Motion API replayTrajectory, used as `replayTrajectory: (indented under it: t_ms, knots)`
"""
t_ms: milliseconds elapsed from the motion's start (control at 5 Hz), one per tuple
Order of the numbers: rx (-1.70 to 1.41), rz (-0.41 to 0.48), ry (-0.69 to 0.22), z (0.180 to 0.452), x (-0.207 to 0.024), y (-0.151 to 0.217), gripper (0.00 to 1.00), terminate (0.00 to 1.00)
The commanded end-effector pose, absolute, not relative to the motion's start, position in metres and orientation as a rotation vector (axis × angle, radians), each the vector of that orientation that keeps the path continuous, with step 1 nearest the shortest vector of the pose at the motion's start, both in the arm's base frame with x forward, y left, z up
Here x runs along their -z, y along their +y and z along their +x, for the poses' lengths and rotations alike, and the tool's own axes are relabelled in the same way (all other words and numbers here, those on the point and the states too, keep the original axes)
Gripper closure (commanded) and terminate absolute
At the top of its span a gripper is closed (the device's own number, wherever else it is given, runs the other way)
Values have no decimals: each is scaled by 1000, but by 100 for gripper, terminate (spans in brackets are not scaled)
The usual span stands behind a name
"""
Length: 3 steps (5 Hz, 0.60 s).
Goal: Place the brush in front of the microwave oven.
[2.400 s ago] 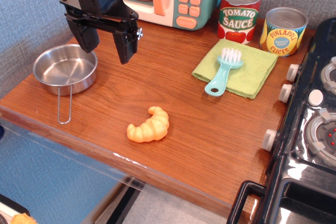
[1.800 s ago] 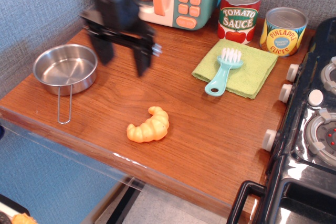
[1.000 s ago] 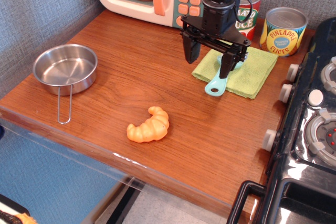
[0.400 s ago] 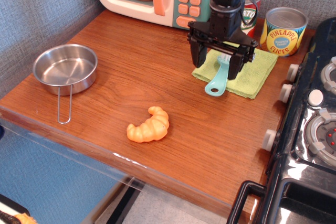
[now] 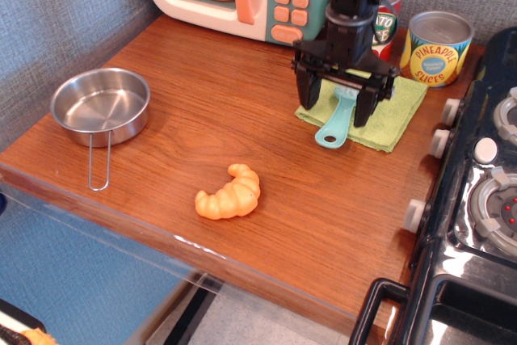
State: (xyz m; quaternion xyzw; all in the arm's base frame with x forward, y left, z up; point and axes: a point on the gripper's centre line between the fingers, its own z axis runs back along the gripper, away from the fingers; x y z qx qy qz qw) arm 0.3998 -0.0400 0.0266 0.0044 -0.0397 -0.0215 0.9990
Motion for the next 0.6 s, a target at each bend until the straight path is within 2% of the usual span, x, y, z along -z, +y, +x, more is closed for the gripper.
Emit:
replayTrajectory:
  t_ms: [0,200,400]
  knots:
    - [42,7,-136,417,-41,-45,0,0]
    - [41,11,-137,418,-40,-46,0,0]
    - [46,13,-134,416,-38,-48,100,0]
